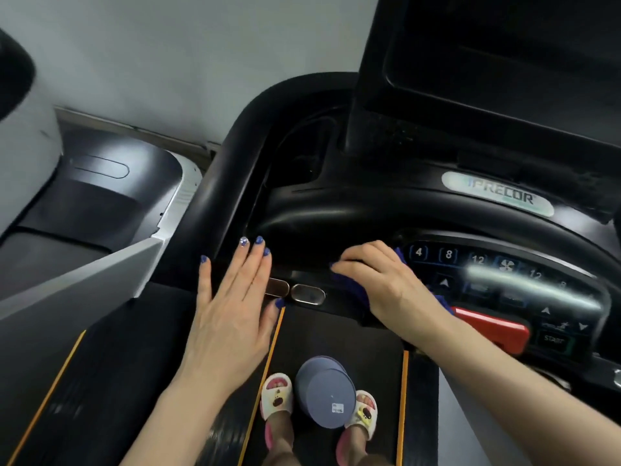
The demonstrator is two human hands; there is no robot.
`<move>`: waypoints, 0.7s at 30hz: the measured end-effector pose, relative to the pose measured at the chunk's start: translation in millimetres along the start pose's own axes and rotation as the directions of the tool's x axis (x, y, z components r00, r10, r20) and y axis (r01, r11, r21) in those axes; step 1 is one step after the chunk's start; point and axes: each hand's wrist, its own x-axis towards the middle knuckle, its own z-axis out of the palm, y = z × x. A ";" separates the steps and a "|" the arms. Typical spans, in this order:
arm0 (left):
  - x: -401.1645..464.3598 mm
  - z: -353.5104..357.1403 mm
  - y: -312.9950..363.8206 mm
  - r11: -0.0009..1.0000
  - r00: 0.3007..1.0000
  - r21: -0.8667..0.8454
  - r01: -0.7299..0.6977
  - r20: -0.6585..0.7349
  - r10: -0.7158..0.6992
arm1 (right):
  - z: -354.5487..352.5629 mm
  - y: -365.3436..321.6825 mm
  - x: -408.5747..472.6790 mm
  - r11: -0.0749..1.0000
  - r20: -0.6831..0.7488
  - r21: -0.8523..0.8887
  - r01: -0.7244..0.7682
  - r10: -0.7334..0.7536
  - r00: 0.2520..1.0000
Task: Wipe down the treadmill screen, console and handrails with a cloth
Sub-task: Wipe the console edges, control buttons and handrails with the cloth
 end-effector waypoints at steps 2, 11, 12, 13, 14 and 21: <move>5.2 -5.6 -8.3 1.000 1.000 0.011 0.022 -0.011 -0.022 | 11.0 -13.5 21.0 0.995 -0.146 0.077 -0.066 0.076 0.986; 13.3 -13.0 -41.8 0.992 0.995 0.083 0.097 0.002 -0.097 | 66.2 -39.7 114.3 0.971 -0.357 0.187 -0.150 0.209 0.910; 13.1 -12.7 -43.4 0.992 0.995 0.087 0.096 0.002 -0.096 | 72.0 -34.2 118.9 0.979 -0.340 0.159 -0.125 0.173 0.924; 13.2 -12.2 -44.8 0.991 0.995 0.091 0.095 0.001 -0.096 | 78.0 -27.1 121.2 0.988 -0.316 0.121 -0.091 0.125 0.941; 13.4 -11.8 -46.0 0.991 0.995 0.096 0.094 0.000 -0.095 | 83.6 -19.4 121.7 0.995 -0.279 0.077 -0.058 0.077 0.957; 14.7 -4.4 -47.7 0.990 0.997 0.114 0.079 0.013 -0.081 | 94.8 14.8 113.7 0.999 -0.115 -0.035 -0.014 0.010 0.993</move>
